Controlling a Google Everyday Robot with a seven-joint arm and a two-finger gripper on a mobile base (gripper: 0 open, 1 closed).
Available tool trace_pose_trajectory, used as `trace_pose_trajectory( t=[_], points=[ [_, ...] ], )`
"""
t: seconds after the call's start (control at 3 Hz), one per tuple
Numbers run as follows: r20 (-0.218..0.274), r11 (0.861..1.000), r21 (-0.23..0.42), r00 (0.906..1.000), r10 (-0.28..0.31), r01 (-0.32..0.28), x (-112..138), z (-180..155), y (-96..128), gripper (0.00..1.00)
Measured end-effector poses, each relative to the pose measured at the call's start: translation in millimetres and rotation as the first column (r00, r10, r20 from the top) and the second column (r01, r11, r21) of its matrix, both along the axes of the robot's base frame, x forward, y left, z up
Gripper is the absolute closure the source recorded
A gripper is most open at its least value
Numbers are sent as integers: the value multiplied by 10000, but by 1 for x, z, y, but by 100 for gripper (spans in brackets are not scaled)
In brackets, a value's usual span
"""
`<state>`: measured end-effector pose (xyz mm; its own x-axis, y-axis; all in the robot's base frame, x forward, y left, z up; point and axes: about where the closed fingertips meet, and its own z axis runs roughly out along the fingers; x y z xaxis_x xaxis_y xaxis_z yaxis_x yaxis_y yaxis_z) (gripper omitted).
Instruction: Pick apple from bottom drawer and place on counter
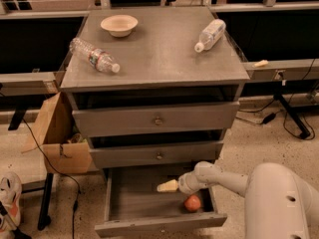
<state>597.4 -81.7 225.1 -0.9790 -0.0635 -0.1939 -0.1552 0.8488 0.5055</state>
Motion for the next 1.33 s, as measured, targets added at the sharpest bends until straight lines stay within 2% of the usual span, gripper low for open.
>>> trace_pose_trajectory(
  t=[0.33,0.67,1.33],
  points=[
    [-83,9993,-44,9993,-368,368,2,-7,-12,0],
    [42,9973,-127,9974,-719,719,2,-9,-26,0],
    [-179,9923,-667,9942,-1058,1044,-8,-19,-48,0]
  ],
)
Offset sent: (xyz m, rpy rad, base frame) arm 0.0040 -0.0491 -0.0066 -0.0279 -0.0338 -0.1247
